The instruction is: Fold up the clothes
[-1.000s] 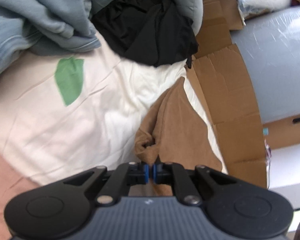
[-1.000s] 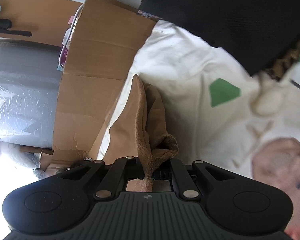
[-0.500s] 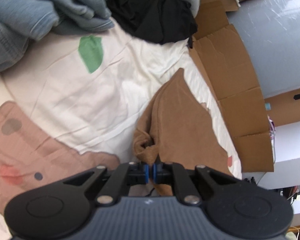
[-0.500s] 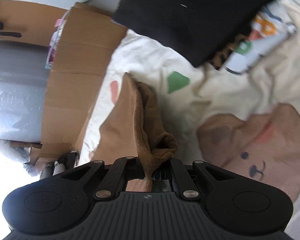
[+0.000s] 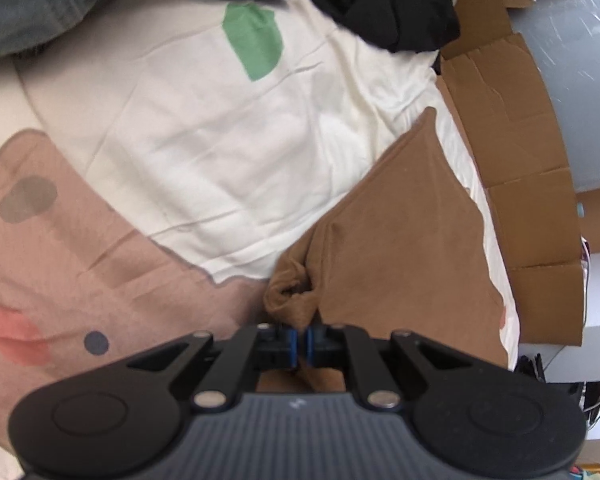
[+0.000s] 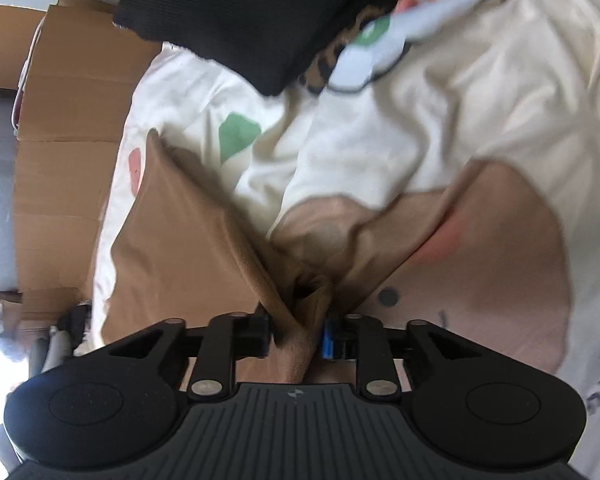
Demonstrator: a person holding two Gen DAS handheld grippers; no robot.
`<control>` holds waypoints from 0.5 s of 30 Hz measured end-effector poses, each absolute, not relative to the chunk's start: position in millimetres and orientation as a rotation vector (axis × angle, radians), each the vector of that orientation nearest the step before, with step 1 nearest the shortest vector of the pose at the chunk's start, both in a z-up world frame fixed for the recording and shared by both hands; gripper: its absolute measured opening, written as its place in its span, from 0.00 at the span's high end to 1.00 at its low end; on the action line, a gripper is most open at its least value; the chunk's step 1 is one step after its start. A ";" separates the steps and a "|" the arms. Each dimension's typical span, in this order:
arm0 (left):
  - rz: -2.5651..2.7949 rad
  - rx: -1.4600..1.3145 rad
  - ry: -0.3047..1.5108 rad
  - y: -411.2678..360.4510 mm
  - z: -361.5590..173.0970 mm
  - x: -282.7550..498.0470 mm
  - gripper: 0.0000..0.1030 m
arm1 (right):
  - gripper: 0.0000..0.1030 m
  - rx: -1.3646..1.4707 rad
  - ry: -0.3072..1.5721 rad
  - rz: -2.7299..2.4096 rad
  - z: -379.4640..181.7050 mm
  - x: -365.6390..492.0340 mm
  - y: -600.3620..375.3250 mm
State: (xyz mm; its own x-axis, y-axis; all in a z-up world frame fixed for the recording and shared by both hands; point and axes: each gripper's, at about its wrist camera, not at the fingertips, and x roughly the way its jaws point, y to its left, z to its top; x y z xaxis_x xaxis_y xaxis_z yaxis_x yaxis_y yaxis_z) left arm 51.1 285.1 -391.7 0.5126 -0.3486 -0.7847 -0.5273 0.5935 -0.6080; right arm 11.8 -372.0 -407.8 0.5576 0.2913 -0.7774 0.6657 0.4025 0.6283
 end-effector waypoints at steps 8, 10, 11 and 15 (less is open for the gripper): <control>0.142 -1.015 1.058 286.2 -396.4 45.8 0.94 | 0.66 0.954 0.964 -0.273 -363.8 29.2 -360.4; 0.142 -1.017 1.057 285.9 -396.6 45.8 0.94 | 0.66 0.917 0.976 -0.218 -362.6 42.2 -345.8; 0.142 -1.017 1.057 285.6 -396.6 45.8 0.94 | 0.66 0.898 0.982 -0.191 -362.1 48.8 -338.5; 0.135 -1.011 1.061 287.1 -397.7 45.4 0.92 | 0.66 0.822 1.002 -0.082 -359.7 74.9 -309.4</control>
